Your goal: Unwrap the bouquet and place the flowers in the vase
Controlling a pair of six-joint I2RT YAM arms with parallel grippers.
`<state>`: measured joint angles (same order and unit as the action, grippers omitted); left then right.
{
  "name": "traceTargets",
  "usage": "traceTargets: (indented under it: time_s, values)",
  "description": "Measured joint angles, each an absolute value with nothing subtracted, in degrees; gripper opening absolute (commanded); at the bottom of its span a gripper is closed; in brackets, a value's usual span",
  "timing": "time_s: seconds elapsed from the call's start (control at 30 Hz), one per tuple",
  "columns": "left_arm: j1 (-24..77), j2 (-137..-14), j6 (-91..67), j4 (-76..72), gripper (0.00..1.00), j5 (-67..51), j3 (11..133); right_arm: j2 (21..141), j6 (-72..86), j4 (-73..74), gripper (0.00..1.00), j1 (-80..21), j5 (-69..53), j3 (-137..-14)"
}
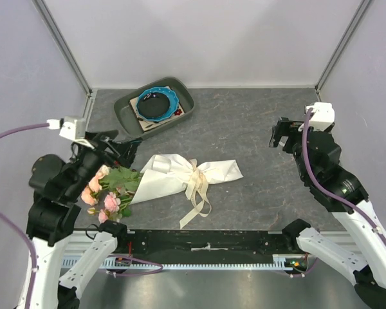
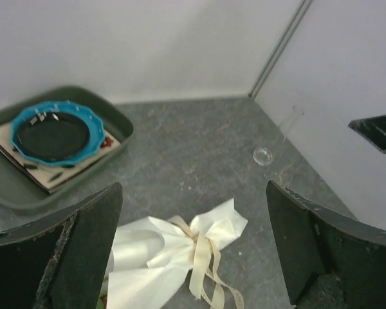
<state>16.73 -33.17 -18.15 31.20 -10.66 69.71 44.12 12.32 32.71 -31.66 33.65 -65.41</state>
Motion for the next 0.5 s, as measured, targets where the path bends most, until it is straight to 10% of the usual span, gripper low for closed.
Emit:
traceTargets:
  time_s: [0.5]
  values:
    - [16.7, -45.8, -34.1, 20.6, 0.82, -27.2, 39.9, 64.0, 19.6, 19.7, 0.98, -47.2, 16.0, -47.4]
